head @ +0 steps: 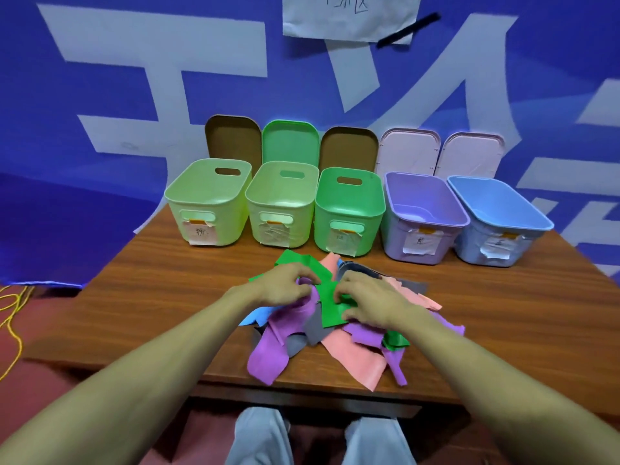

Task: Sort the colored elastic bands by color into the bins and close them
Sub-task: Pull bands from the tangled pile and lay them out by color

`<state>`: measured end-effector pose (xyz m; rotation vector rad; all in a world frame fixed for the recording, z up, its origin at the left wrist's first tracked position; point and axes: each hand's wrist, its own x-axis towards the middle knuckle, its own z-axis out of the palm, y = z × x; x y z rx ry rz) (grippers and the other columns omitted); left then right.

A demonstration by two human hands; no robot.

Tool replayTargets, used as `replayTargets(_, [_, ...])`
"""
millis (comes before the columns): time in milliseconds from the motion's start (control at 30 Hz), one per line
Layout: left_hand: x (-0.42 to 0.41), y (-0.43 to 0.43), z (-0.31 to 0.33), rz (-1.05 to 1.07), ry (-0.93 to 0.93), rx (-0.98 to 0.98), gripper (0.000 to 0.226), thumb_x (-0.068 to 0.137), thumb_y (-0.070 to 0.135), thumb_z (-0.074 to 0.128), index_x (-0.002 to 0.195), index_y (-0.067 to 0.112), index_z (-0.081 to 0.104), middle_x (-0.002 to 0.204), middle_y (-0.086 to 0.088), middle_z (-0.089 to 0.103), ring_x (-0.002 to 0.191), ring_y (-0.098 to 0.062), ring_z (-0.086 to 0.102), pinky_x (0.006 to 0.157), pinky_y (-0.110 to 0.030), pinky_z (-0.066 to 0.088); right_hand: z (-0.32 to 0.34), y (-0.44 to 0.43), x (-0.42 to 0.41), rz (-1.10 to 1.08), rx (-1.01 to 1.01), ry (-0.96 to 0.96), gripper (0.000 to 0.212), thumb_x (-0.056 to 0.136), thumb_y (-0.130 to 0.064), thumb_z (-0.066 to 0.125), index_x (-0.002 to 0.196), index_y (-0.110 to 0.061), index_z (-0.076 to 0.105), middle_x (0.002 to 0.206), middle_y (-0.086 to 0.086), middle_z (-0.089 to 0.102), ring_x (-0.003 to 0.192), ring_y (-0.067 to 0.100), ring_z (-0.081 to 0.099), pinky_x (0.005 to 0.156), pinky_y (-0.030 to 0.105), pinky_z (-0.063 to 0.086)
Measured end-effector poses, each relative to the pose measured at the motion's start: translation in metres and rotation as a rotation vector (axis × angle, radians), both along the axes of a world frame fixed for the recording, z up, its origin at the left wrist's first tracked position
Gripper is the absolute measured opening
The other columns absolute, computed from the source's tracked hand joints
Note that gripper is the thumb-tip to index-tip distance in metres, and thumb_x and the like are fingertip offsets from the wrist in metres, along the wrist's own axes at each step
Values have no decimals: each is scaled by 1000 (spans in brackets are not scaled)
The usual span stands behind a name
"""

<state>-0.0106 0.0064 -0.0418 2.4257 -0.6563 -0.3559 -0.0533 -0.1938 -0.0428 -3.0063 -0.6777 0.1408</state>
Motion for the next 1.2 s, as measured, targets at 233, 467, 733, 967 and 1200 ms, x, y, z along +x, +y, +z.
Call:
replayTargets(233, [-1, -4, -16, 101, 39, -57, 28, 89, 12, 55, 114, 14, 64, 123, -2, 62, 110, -10, 54, 89, -15, 35, -18, -8, 9, -16, 193, -18, 8, 80, -25, 68, 88, -22, 70, 101, -3, 59, 99, 16, 55, 84, 37, 45])
replayTargets(467, [2, -6, -2, 73, 119, -234, 23, 86, 14, 64, 107, 22, 63, 117, -7, 63, 102, -21, 58, 71, -5, 40, 12, -21, 19, -148, 603, 46, 2, 79, -11, 71, 78, -13, 71, 77, -7, 67, 75, 9, 57, 72, 16, 41])
replayTargets(733, [7, -36, 36, 32, -80, -506, 13, 85, 18, 67, 96, 11, 70, 93, -6, 72, 79, -8, 61, 78, -31, 50, 56, -22, 26, -325, 1155, 165, 12, 89, -2, 60, 79, -9, 62, 67, 7, 60, 62, 16, 58, 54, 16, 43])
replayTargets(967, [25, -31, 81, 169, -145, -619, 14, 85, 10, 66, 99, 7, 67, 70, -6, 67, 58, 0, 53, 55, -17, 38, 110, -5, 36, -179, 1057, 40, 6, 83, -20, 70, 86, -22, 65, 71, 0, 67, 57, 7, 61, 53, 15, 44])
replayTargets(1200, [26, -1, 101, 160, 46, -793, 17, 89, 15, 60, 104, 14, 68, 100, -4, 72, 89, -11, 65, 81, -28, 51, 168, 36, 56, -79, 1173, -109, 14, 86, -8, 65, 78, -19, 66, 71, 6, 64, 58, 11, 59, 58, 28, 53])
